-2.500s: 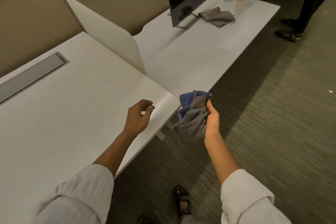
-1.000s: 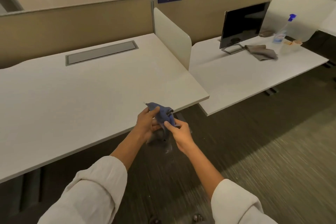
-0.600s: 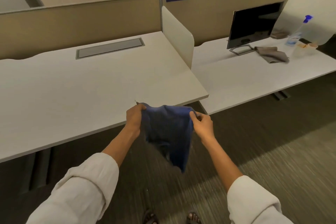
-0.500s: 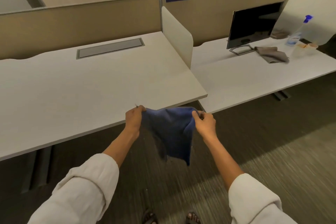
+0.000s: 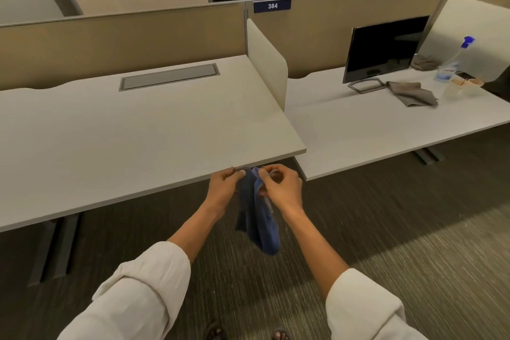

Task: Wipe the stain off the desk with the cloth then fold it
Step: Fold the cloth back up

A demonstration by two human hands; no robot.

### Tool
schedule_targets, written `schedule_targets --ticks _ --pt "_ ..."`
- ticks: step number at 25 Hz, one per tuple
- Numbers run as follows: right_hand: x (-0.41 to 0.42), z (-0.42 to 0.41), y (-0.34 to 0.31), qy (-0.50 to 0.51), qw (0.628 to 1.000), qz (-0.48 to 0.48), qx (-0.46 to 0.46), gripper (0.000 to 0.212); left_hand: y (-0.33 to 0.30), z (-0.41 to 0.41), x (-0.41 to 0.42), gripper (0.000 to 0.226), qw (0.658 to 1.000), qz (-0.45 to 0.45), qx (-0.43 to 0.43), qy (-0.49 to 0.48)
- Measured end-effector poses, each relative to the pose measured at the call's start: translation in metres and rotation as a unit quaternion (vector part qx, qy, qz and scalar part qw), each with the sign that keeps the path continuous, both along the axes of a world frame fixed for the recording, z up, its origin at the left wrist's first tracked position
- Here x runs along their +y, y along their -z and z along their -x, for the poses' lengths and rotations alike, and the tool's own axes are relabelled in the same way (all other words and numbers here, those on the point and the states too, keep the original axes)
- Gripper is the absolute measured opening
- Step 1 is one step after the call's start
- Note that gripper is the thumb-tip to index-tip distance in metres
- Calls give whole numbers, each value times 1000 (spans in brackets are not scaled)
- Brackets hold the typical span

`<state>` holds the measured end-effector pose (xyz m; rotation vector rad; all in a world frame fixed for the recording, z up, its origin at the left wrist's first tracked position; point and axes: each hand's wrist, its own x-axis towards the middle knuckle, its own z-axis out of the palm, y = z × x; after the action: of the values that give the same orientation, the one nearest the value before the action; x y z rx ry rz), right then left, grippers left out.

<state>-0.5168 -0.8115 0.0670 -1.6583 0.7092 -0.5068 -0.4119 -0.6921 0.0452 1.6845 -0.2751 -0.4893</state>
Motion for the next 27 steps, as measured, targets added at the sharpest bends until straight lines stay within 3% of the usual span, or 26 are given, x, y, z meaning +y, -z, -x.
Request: schedule_targets --ticks 4,9,12,15,17,20,24,27 --pt "9 -7 1 -86 995 -45 -17 26 -10 12 -3 21 997 34 2 68" --pt "1 -4 -2 -226 969 82 64 42 -17 6 11 23 987 67 -34 145" --pt "-16 -5 -10 -289 954 59 50 44 -19 1 13 19 990 26 -31 139" --pt "-40 -7 -16 -177 979 102 24 29 -26 -7 14 20 993 0 -2 119" --pt "-59 -11 -15 -124 986 103 32 41 -34 -15 17 26 993 -4 9 114" --pt "-72 -23 -9 -268 954 -5 135 75 -44 -27 26 32 992 -10 7 123" --pt "-71 -36 6 -353 894 -227 157 48 -51 -38 39 33 987 -20 -11 161" --pt "-65 -39 13 -344 893 -260 129 38 -52 -47 53 33 986 -17 -21 164"
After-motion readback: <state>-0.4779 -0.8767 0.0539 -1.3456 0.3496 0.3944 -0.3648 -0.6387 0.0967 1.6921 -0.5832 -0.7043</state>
